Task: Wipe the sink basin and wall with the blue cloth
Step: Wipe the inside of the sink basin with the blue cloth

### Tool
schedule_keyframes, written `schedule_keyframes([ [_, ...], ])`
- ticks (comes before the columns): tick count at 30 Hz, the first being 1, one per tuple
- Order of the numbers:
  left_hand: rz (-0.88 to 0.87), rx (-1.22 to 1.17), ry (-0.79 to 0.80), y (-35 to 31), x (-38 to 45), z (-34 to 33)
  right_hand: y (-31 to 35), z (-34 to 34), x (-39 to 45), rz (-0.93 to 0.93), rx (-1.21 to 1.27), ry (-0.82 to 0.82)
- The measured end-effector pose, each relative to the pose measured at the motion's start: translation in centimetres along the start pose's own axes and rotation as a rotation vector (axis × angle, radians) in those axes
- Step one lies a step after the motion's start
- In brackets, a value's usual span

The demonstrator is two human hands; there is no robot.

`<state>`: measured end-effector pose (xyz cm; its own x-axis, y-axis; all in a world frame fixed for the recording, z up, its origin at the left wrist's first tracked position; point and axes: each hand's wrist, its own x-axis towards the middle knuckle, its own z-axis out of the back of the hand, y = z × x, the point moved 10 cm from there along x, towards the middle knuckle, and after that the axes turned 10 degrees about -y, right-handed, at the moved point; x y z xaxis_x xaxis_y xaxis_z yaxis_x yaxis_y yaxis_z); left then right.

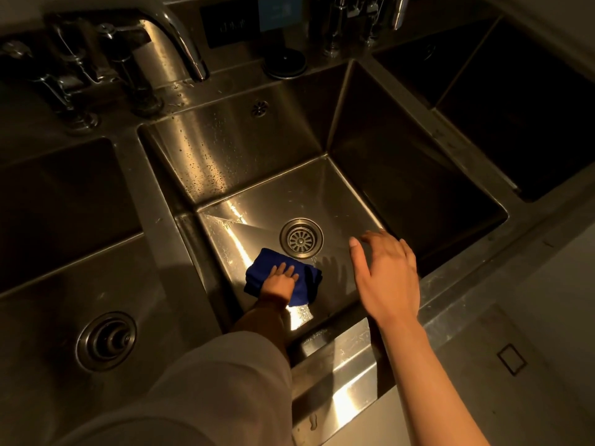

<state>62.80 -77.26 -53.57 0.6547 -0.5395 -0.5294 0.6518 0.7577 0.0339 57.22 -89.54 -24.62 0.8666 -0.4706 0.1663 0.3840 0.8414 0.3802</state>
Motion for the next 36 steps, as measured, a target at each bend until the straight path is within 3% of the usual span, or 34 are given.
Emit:
schedule_keyframes([
  [7,0.006,0.032,0.041,0.3,0.6,-0.7,-0.1,0.0,0.1,-0.007,-0.012,-0.014],
  [15,0.061,-0.043,-0.024,0.4,1.7,0.6,-0.3,0.1,0.0,-0.019,-0.016,-0.029],
  [25,0.141,-0.158,0.083,0.5,0.0,-1.2,-0.2,0.1,0.1,-0.021,-0.006,-0.017],
  [36,0.228,-0.174,0.048,1.4,0.3,-1.2,-0.2,0.1,0.1,-0.022,-0.005,-0.019],
])
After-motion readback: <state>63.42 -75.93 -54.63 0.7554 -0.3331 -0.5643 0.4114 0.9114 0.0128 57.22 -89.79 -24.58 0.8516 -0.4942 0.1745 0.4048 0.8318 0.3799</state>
